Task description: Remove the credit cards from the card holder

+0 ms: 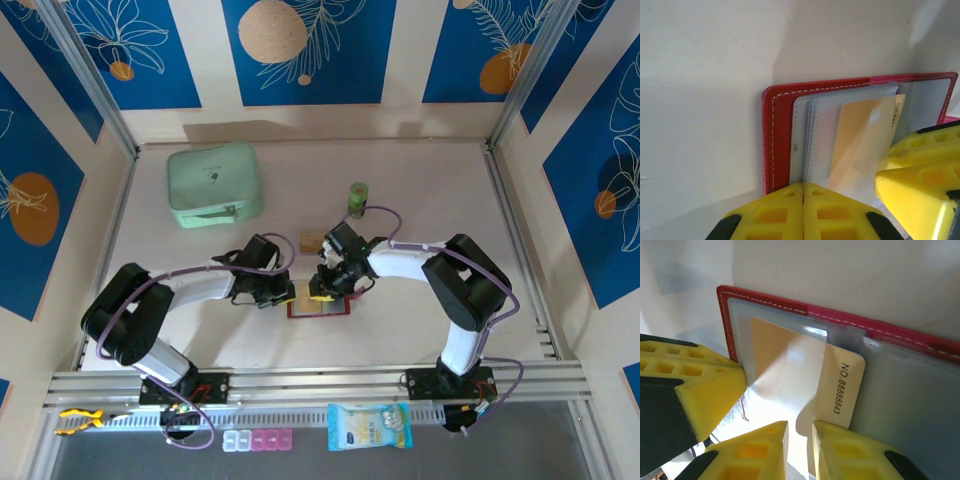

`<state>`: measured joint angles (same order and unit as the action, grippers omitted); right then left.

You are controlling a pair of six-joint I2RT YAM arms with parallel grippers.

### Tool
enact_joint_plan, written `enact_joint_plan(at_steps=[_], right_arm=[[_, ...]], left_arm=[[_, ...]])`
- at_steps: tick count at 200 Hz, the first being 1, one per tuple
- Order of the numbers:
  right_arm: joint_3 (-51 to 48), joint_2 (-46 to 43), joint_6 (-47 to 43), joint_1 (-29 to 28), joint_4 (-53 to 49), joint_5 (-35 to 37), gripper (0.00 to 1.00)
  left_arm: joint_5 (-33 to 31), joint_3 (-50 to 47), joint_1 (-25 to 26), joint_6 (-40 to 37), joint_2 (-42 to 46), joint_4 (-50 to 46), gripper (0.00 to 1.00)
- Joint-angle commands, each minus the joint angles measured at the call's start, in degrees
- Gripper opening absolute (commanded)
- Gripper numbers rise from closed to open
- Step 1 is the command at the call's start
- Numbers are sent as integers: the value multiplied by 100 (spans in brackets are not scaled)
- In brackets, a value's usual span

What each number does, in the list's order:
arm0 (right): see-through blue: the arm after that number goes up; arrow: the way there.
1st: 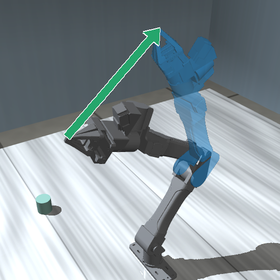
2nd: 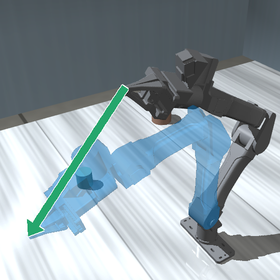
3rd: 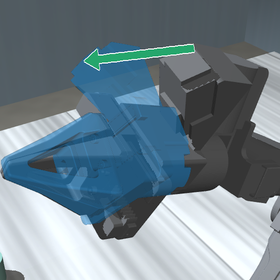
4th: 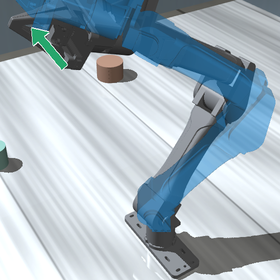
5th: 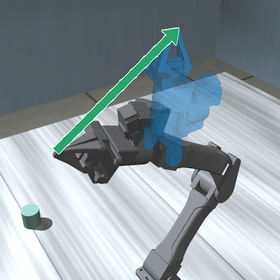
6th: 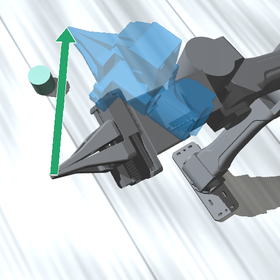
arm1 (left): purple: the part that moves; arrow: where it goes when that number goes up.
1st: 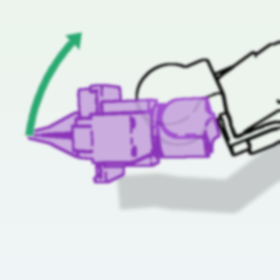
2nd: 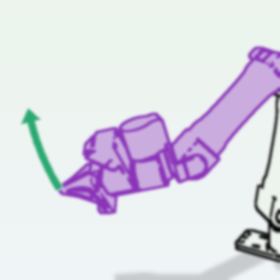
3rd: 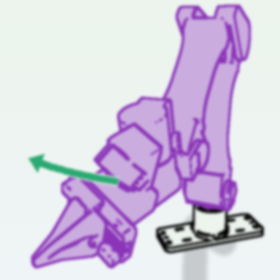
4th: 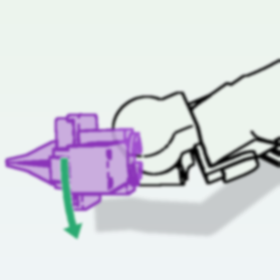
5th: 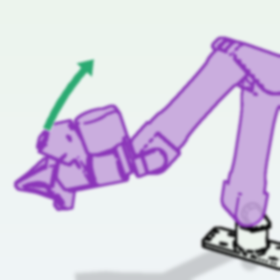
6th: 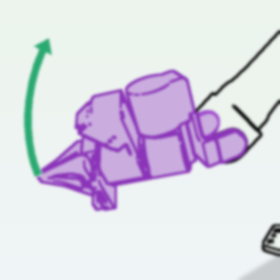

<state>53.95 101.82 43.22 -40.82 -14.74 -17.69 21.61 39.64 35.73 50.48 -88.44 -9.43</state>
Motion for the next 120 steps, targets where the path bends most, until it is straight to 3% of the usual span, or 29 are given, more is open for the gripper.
enact_joint_plan(at_steps=[1, 120], right_arm=[[79, -98, -151, -21, -482, 295, 23], [159, -40, -423, 3, -259, -21, 23]], left_arm=[[-77, -101, -63, -96, 29, -250, 8], [0, 355, -60, -213, 345, -566, 8]])
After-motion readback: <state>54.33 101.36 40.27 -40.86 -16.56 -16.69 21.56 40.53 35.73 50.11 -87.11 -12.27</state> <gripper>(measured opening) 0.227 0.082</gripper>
